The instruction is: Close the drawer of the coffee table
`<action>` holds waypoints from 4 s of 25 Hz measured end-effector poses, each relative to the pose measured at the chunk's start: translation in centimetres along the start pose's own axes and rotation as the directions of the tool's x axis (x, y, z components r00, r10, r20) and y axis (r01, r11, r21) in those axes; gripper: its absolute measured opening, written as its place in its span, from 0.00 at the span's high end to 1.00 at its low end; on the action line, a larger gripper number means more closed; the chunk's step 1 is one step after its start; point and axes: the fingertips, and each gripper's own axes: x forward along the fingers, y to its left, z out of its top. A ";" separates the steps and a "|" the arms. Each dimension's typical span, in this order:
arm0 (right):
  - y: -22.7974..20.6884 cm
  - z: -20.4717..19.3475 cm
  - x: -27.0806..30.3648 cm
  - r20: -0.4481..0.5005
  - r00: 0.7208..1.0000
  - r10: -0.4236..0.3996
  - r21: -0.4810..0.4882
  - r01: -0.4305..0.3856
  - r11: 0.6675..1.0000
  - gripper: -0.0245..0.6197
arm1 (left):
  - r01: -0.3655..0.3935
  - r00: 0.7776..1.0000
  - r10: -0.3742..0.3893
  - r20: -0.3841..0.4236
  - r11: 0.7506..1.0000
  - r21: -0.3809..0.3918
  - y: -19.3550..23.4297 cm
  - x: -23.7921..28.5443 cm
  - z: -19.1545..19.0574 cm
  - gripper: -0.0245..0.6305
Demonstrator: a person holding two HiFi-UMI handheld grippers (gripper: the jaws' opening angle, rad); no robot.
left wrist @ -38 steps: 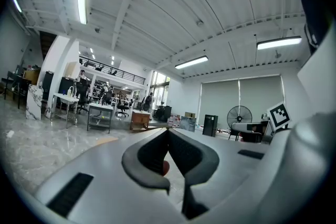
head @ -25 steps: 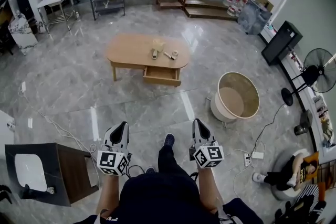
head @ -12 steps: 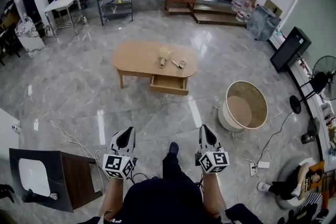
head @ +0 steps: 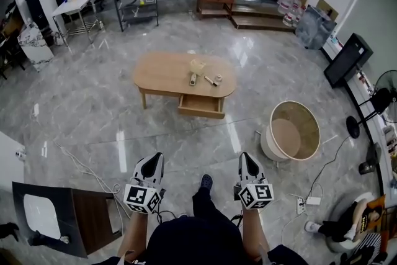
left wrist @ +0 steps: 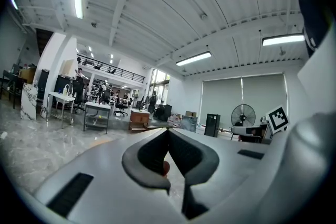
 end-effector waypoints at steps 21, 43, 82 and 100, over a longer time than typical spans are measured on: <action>-8.3 1.8 10.6 -0.027 0.998 0.048 0.040 -0.047 0.998 0.92 | -0.056 0.998 0.057 0.003 0.998 -0.016 1.4 12.1 1.5 0.93; -16.4 5.0 20.3 -0.013 0.993 0.116 0.035 -0.116 0.993 0.92 | -0.116 0.993 0.114 0.033 0.993 0.032 0.9 24.7 4.9 0.93; -15.1 5.6 32.1 -0.050 0.989 0.142 0.008 -0.141 0.990 0.92 | -0.080 0.997 0.081 0.014 0.996 -0.028 9.2 33.5 4.3 0.93; -13.9 4.0 37.2 -0.074 0.995 0.065 0.009 -0.065 0.998 0.92 | -0.023 0.999 0.022 -0.025 0.999 -0.024 15.5 36.7 2.8 0.93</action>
